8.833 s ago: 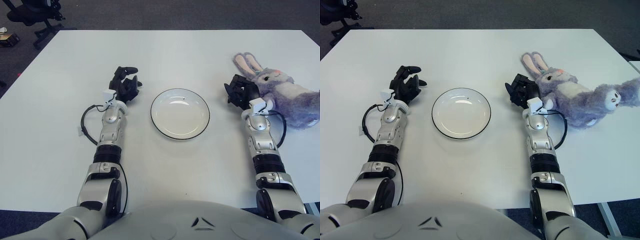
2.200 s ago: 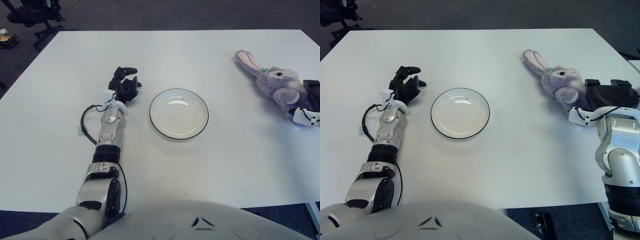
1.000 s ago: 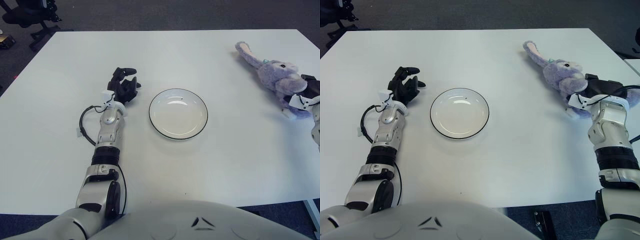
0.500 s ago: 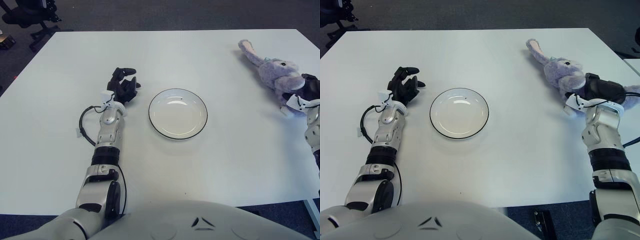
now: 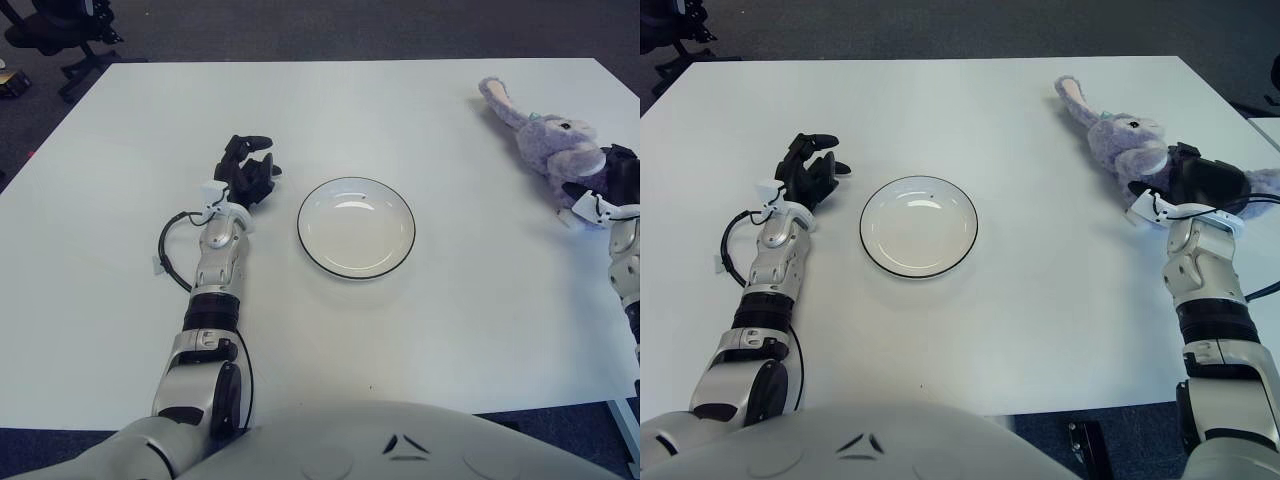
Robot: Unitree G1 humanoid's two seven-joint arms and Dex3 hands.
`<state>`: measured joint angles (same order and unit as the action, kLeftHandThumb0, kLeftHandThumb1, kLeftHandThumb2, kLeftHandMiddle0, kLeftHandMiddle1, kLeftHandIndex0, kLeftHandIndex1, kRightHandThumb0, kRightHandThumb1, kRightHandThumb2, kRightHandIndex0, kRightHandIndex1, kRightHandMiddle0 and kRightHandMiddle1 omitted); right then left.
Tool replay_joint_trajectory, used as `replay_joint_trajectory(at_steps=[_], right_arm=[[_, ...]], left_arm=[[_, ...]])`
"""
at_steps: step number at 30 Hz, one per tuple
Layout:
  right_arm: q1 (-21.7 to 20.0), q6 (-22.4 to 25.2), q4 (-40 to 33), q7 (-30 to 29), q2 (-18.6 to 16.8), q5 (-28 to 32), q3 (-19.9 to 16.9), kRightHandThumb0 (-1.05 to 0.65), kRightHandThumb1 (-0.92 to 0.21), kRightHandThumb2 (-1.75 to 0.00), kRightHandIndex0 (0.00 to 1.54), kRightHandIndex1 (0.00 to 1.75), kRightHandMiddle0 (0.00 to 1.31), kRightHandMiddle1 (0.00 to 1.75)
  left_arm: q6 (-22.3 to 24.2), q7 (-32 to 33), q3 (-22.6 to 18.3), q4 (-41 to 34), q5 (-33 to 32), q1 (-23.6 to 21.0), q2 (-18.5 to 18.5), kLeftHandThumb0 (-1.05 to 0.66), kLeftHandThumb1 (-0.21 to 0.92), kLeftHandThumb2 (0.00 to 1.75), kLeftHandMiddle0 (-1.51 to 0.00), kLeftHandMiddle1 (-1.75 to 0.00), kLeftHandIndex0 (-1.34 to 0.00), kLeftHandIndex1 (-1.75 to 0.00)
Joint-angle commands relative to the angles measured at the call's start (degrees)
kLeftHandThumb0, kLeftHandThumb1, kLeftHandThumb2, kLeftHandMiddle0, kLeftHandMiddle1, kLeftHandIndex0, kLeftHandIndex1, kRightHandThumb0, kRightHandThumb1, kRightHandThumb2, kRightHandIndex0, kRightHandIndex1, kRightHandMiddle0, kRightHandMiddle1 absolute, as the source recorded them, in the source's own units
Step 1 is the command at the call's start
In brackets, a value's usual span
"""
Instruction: Put the doll into the plate.
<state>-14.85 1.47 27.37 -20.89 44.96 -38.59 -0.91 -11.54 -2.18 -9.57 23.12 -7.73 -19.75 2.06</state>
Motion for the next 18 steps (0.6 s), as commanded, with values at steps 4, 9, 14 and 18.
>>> replay_joint_trajectory(at_steps=[4, 9, 14, 18], right_arm=[[3.2, -10.9, 0.7, -4.1, -1.1, 4.9, -1.5, 0.00, -0.41, -1.17, 0.50, 1.74, 0.45, 1.62], [2.9, -14.6, 2.2, -5.8, -0.9, 5.8, -1.9, 0.00, -0.31, -1.28, 0.58, 1.75, 0.52, 1.58], [2.6, -15.2, 2.4, -6.1, -0.5, 5.3, -1.7, 0.00, -0.28, -1.31, 0.60, 1.75, 0.52, 1.61], [2.6, -15.7, 2.5, -6.5, -0.3, 5.0, -1.5, 0.00, -0.28, -1.33, 0.60, 1.75, 0.51, 1.63]], left_arm=[[1.3, 0.6, 0.0, 1.1, 0.1, 1.7, -0.4, -0.01, 0.70, 0.63, -0.57, -1.52, -0.40, -1.37], [1.4, 0.7, 0.0, 1.2, 0.1, 1.6, -0.5, -0.01, 0.70, 0.64, -0.57, -1.52, -0.40, -1.37], [1.3, 0.7, 0.0, 1.3, 0.1, 1.6, -0.4, -0.01, 0.70, 0.64, -0.57, -1.52, -0.40, -1.37], [1.3, 0.7, 0.0, 1.3, 0.1, 1.6, -0.4, -0.01, 0.70, 0.64, -0.57, -1.52, -0.40, -1.37]])
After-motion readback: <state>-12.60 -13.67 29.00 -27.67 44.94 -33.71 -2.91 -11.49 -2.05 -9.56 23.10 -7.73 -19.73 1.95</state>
